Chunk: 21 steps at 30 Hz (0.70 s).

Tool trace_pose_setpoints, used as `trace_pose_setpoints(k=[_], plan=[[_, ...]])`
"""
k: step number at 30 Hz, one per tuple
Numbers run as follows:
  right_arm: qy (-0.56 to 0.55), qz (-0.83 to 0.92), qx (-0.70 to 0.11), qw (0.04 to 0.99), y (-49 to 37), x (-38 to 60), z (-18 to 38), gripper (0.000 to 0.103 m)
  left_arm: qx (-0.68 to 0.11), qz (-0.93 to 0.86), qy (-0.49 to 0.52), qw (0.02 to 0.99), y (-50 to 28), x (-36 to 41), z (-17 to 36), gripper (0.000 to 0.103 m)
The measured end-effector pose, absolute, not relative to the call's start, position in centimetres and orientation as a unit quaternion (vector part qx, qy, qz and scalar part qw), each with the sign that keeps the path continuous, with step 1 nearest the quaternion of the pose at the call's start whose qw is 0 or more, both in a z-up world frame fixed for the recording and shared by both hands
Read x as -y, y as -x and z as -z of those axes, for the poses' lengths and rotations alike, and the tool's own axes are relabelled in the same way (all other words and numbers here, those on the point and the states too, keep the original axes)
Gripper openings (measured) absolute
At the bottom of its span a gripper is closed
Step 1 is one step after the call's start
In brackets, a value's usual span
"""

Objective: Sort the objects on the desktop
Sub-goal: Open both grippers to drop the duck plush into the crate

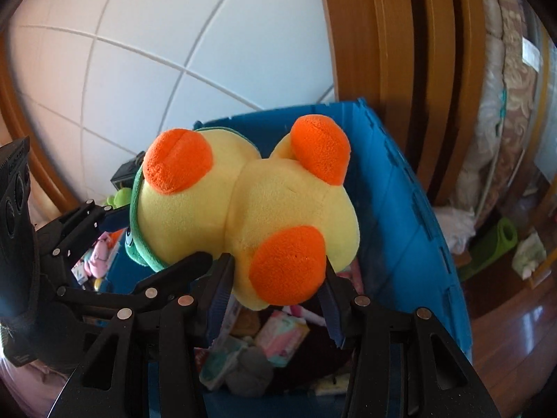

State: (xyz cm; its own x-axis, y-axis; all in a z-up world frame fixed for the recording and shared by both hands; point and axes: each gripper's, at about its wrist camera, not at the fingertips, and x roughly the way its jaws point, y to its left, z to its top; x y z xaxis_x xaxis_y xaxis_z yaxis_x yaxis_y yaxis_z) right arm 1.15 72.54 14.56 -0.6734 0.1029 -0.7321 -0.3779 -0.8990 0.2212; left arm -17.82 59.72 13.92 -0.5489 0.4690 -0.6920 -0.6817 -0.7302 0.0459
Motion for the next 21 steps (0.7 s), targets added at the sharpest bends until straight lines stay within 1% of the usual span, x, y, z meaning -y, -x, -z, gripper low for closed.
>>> trace_pose_setpoints(k=[5,9,12,14,16,17,18,19,21], plan=[[0.447,-0.856,-0.235,0.111,0.0,-76.0,-9.7,0.046,-0.157,-0.818,0.455,0.313,20.1,-62.2,-9.0,0.074],[0.488,-0.827,-0.266,0.087,1.2,-77.4,-6.4,0.048,-0.164,-0.789,0.513,0.296,20.9,-62.8,-6.2,0.075],[0.516,-0.811,-0.261,0.088,2.1,-77.3,-5.3,0.048,-0.165,-0.765,0.555,0.281,21.4,-63.2,-4.5,0.076],[0.539,-0.799,-0.25,0.093,2.7,-77.1,-4.7,0.051,-0.17,-0.754,0.573,0.272,21.4,-63.2,-3.5,0.076],[0.557,-0.789,-0.243,0.095,3.3,-76.8,-4.2,0.058,-0.182,-0.745,0.585,0.262,21.2,-63.3,-2.9,0.076],[0.566,-0.784,-0.238,0.097,3.5,-76.7,-4.0,0.061,-0.194,-0.746,0.585,0.255,21.1,-63.4,-2.8,0.076],[0.574,-0.779,-0.232,0.103,3.6,-76.4,-3.9,0.067,-0.206,-0.747,0.58,0.252,21.2,-63.8,-3.0,0.076],[0.579,-0.776,-0.227,0.107,3.6,-76.3,-3.8,0.07,-0.213,-0.748,0.576,0.252,20.9,-63.7,-3.1,0.076],[0.583,-0.773,-0.223,0.112,3.3,-76.3,-3.7,0.081,-0.216,-0.749,0.573,0.255,20.9,-63.1,-3.7,0.076]])
